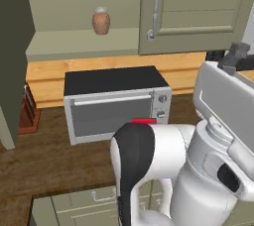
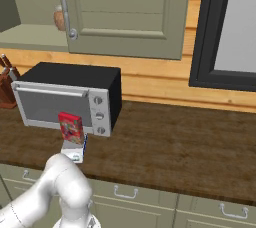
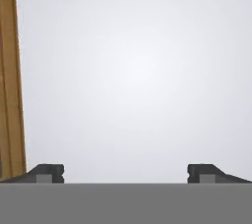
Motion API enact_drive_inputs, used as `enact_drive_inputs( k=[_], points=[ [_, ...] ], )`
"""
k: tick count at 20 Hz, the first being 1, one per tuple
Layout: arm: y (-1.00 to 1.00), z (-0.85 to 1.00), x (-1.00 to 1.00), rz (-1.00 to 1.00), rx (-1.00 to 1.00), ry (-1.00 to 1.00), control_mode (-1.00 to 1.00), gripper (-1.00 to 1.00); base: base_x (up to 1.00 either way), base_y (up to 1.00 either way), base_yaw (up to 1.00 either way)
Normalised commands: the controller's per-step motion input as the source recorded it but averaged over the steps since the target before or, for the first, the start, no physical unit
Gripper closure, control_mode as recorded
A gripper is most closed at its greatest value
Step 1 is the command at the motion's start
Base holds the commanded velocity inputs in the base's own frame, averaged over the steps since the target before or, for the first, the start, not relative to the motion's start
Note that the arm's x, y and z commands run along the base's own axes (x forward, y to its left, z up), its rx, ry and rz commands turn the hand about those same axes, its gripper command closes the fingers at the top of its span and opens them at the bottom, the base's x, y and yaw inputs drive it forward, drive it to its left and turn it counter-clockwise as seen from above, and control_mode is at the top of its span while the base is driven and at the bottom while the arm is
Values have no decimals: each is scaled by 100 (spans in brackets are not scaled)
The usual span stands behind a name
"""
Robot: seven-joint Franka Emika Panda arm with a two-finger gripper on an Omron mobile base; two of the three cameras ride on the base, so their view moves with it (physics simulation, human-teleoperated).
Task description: Pick the cereal and place it on the digital scale for weighing, and close the cabinet.
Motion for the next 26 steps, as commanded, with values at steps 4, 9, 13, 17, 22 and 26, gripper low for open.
enact_drive_inputs(
  k=[4, 9, 13, 17, 22, 26],
  points=[
    [78, 13, -100, 0, -42, 25, -100, -100, 0, 0, 0],
    [100, -13, -88, 0, -72, 22, -100, -100, 0, 0, 0],
    [100, -33, -12, -1, -29, 18, -100, -100, 0, 0, 0],
    [100, -41, 8, -10, 11, 2, -100, -100, 0, 0, 0],
    [100, -48, 19, -4, 27, 4, -100, -100, 0, 0, 0],
    [94, -43, 67, 0, 30, 10, -100, -100, 0, 0, 0]
  ],
)
